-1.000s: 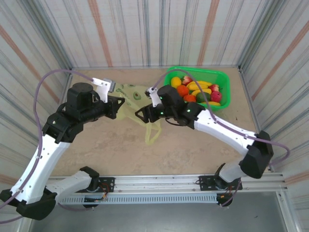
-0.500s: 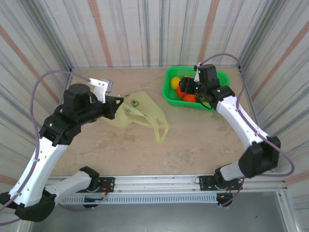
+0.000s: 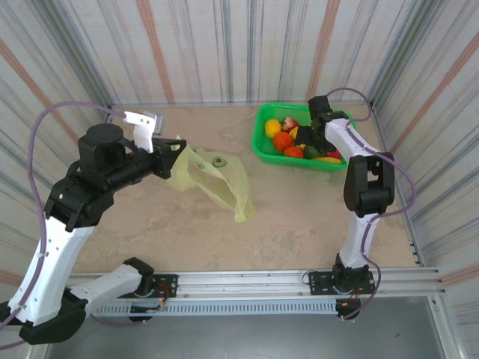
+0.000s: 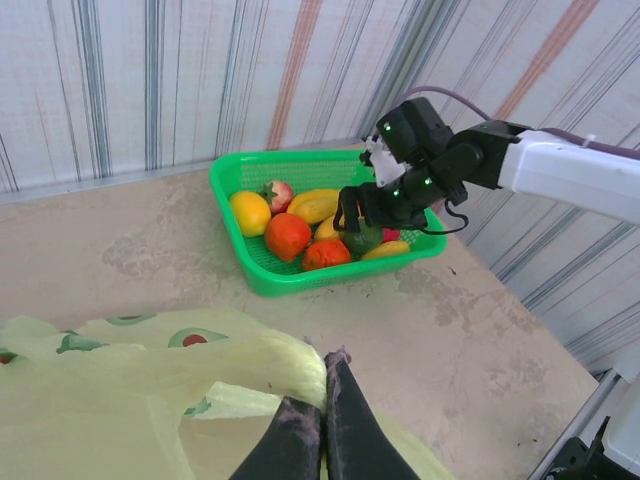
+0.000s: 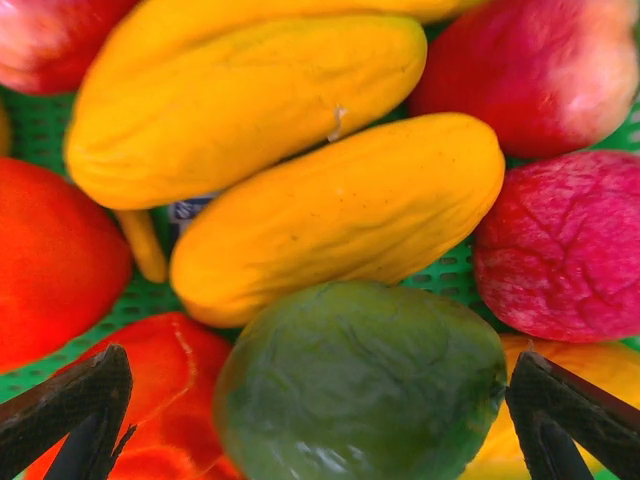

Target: Place the fake fruits into the plastic bag and tie a complex knot

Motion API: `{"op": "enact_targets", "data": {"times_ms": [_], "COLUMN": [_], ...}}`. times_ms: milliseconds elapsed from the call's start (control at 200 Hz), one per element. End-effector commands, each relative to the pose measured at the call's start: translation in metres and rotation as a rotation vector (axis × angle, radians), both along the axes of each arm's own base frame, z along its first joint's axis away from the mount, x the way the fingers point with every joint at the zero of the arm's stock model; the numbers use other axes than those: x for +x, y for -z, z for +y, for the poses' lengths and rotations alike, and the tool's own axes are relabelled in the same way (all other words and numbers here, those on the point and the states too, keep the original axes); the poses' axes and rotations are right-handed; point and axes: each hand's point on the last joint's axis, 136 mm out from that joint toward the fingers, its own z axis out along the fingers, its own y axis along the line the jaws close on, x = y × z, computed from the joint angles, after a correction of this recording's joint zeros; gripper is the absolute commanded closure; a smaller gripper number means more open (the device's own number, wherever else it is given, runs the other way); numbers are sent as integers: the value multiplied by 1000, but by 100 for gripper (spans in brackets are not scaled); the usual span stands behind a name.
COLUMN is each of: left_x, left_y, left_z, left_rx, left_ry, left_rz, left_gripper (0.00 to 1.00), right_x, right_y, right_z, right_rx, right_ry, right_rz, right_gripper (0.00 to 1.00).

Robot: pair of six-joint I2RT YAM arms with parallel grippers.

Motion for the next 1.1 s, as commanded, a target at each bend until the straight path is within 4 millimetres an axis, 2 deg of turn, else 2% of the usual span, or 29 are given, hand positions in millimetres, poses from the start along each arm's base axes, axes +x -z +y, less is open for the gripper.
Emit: {"op": "enact_targets", "data": {"times_ms": [0,225,306,461,606,716,801,882,1097], "left_x": [2,6,8,9,9,9,9,9,8], "left_y": [-1,1,0,-1,-4,-4,-4,-3,-3], "left_z": [1,-3,-5,-7,-7,-8,-9,-9,-8], "left_rx": [24,32,31,25,12,9,6,7,8], "left_ry": [3,14,20,21,23,26,29,29,30], "left_rz": [-4,9,8,10,7,10,12,16,14], "left_gripper": [100,100,100,100,100,100,100,100,100], "right_x": [-9,-17,-16,-21,-24,-26,-29,-30,-21], "right_y": [13,25,27,19,2,-14,-15,-19,-19], "right_z": [2,-1,-4,-2,-1,-9,-11,-7,-6], "right_rx": [4,33,32,65,105,190,297,363,400], "right_ry": [-30,-9,-2,16,55,204,349,421,501], "right_rz": [76,89,92,74,25,-4,25,55,54], "right_gripper": [1,0,5,5,1,5,15,20,21]}}
